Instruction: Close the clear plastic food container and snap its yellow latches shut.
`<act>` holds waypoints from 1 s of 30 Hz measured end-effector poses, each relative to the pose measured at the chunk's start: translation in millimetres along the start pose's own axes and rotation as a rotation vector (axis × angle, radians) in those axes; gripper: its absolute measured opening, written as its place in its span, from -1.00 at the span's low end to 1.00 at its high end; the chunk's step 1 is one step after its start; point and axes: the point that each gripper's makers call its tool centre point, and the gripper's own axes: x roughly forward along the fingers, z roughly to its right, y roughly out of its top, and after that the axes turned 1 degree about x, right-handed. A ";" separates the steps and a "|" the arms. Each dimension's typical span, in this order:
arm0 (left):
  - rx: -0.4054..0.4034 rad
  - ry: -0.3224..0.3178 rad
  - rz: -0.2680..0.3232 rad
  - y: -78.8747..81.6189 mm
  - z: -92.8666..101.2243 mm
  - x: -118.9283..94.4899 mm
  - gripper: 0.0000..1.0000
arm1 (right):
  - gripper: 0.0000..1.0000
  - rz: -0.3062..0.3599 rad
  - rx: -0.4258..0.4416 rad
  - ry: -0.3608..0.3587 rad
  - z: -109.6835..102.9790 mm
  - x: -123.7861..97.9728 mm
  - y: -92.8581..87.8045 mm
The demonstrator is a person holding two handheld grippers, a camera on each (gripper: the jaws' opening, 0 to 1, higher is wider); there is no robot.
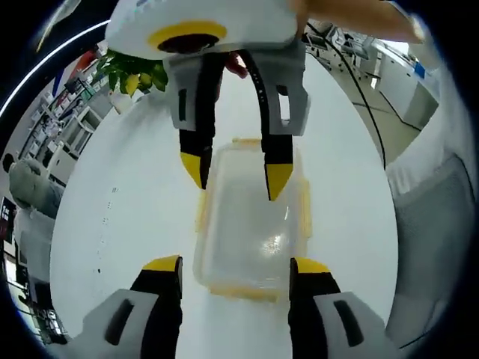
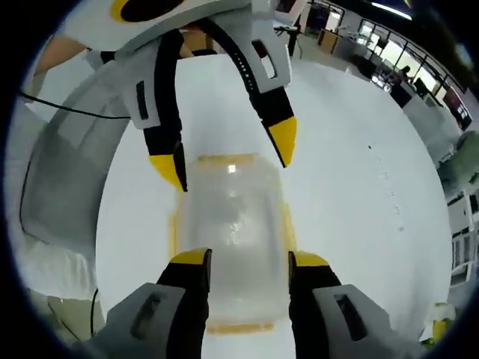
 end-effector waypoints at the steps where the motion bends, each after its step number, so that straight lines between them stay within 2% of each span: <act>1: 0.000 -0.004 0.002 -0.2 -0.2 -0.6 0.04 | -0.11 0.005 0.016 -0.003 1.7 -0.1 -0.8; 9: -0.035 -0.098 0.031 3.1 12.7 2.5 0.24 | -0.08 0.034 0.057 0.018 1.7 -0.1 -2.0; 14: 0.006 -0.104 -0.028 -7.6 16.9 12.6 0.21 | -0.07 0.030 0.048 0.014 1.9 -0.6 -1.0; 18: 0.003 -0.111 -0.041 -9.6 16.4 14.8 0.22 | 0.10 0.043 0.079 -0.011 10.4 -2.3 -3.3; 21: -0.003 -0.113 -0.038 -10.1 15.6 13.8 0.22 | 0.45 0.003 0.101 0.051 1.4 -4.2 -19.0; 22: -0.006 -0.113 -0.037 -10.4 16.0 13.7 0.22 | 0.50 0.002 0.100 0.055 0.2 -4.7 -21.7; 23: -0.007 -0.115 -0.038 -10.6 16.4 13.9 0.22 | 0.48 0.022 0.101 0.052 1.2 -6.2 -20.3; 30: -0.010 -0.118 -0.039 -11.2 17.1 15.3 0.24 | 0.47 0.048 0.120 0.063 -4.1 -17.1 -35.8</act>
